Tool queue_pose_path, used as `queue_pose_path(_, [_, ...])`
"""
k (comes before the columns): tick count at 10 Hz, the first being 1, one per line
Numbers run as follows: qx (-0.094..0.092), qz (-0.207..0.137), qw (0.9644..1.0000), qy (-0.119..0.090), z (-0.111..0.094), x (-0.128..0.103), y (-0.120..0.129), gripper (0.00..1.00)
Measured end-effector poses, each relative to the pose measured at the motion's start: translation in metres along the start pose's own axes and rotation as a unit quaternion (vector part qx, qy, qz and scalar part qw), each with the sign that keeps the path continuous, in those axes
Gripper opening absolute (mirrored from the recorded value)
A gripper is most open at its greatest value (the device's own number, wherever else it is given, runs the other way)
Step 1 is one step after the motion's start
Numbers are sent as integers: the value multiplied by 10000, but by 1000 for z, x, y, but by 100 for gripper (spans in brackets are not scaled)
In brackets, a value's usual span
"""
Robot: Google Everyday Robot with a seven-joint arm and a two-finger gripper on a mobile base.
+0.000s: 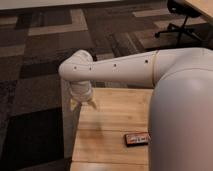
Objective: Place the eraser in the ceramic cup
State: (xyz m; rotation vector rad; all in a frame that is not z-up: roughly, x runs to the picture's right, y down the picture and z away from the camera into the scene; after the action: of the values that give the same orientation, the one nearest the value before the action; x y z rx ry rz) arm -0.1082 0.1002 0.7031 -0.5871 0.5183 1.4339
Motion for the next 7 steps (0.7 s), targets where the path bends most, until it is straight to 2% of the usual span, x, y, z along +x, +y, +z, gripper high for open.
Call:
queue_pose_path(4, [1,-1,10000,0,0,0,0,65])
queue_pose_path(5, [4,-59,10000,4,0,1,-1,65])
queue_pose_path(7, [-6,-388,9992,64,2,6,-7,65])
